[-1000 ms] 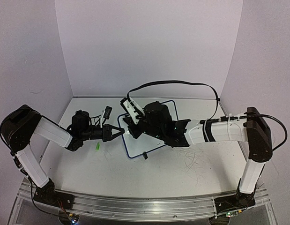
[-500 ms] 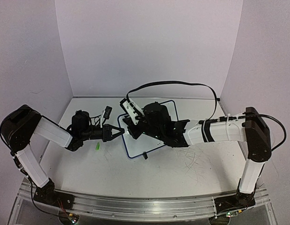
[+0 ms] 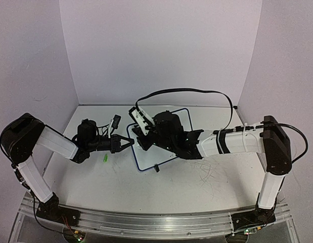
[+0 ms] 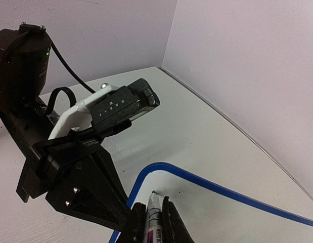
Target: Write a sentence on the whiteboard
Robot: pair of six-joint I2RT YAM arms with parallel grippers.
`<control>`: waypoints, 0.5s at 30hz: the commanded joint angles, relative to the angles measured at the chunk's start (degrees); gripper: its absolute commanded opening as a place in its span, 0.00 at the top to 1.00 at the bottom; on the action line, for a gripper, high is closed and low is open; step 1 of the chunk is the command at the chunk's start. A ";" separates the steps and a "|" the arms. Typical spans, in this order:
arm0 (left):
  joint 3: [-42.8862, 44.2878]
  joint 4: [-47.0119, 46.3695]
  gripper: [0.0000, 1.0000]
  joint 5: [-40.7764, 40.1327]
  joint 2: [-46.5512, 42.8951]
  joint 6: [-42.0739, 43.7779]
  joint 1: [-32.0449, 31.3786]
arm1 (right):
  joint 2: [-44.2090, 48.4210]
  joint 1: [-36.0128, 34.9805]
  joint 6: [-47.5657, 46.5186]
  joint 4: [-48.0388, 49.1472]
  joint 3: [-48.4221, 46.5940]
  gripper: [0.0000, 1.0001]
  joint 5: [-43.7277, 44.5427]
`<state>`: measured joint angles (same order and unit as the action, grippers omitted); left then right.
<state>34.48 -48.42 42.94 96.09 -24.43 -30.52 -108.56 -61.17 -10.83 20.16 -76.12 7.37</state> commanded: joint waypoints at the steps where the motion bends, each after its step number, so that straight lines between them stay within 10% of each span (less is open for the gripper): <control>1: 1.46 0.12 1.00 2.06 0.59 0.34 -0.32 | -0.77 -0.10 0.54 1.87 -0.84 1.00 2.02; 15: 1.55 0.24 1.00 2.00 0.04 0.26 -0.33 | 0.41 -0.12 0.99 1.46 0.58 1.00 3.36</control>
<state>34.48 -48.40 42.92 96.09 -24.45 -30.48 -108.60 -61.19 -10.44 20.16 -76.09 8.50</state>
